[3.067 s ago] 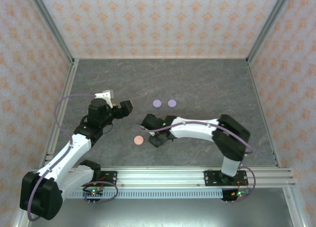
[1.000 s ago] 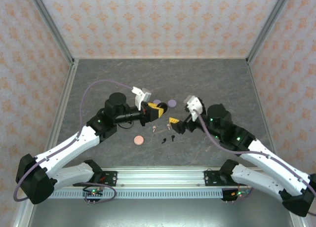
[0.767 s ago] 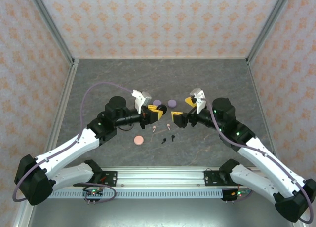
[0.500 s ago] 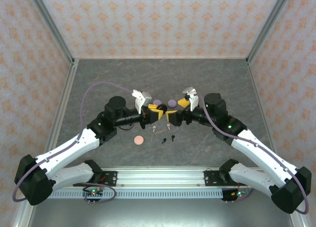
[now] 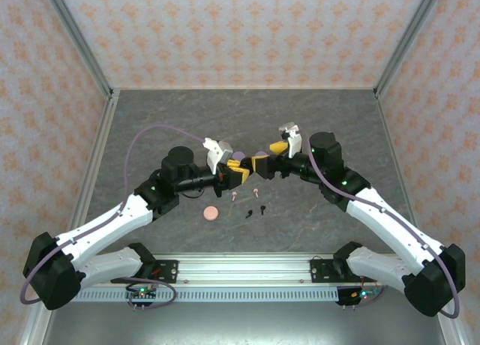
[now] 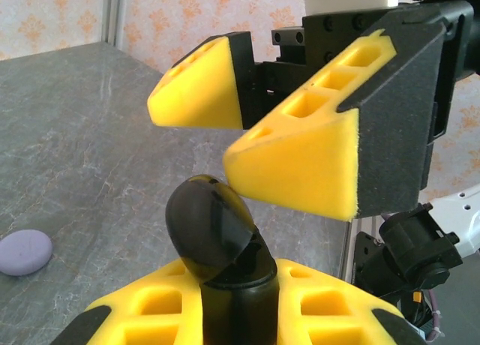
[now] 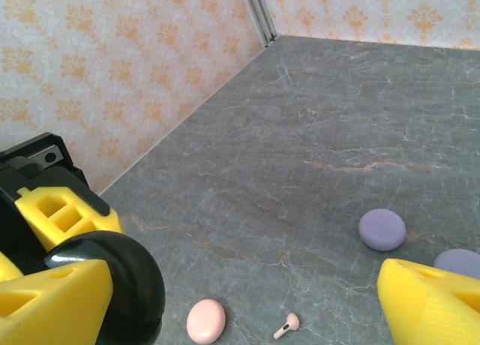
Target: Insert the wireless bluetooth earbuds into the charging case
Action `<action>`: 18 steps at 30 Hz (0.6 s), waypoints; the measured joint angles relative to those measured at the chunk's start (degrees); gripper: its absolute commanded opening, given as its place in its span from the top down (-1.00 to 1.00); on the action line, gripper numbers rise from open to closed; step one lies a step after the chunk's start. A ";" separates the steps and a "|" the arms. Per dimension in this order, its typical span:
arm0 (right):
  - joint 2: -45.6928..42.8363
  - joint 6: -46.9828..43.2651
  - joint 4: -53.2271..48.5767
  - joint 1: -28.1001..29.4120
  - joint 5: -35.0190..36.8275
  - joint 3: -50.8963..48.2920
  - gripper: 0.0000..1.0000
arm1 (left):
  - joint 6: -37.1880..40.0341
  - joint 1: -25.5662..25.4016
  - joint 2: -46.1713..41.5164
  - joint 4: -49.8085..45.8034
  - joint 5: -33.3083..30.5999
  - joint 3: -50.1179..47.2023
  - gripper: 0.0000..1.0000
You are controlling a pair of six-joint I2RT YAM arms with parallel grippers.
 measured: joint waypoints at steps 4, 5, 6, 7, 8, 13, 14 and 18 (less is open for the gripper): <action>0.59 0.02 0.02 -0.02 -0.09 0.35 -0.84 | 0.02 0.00 0.04 -0.02 0.02 0.00 1.00; 0.68 0.00 0.00 -0.02 -0.11 0.39 -0.84 | 0.02 0.00 0.07 -0.02 0.02 0.00 1.00; 0.79 0.00 0.00 -0.02 -0.15 0.44 -0.84 | 0.02 0.00 0.09 -0.02 0.02 0.00 1.00; 1.01 0.02 0.00 -0.02 -0.26 0.52 -0.84 | 0.02 0.00 0.11 -0.02 0.02 0.00 1.00; 1.29 0.02 0.00 -0.11 -0.33 0.66 -0.83 | 0.02 0.00 0.17 -0.11 0.02 0.00 1.00; 2.54 0.02 -0.09 -0.37 -0.39 0.87 -0.83 | 0.07 -0.17 0.66 -0.66 0.02 0.00 1.00; 2.73 0.02 -0.46 -0.37 -0.39 1.05 -0.83 | 0.20 -0.20 0.76 -0.76 0.02 0.00 1.00; 3.10 0.02 -1.44 -0.39 -0.42 1.84 -0.83 | 0.59 -0.46 0.92 -0.79 0.02 0.00 1.00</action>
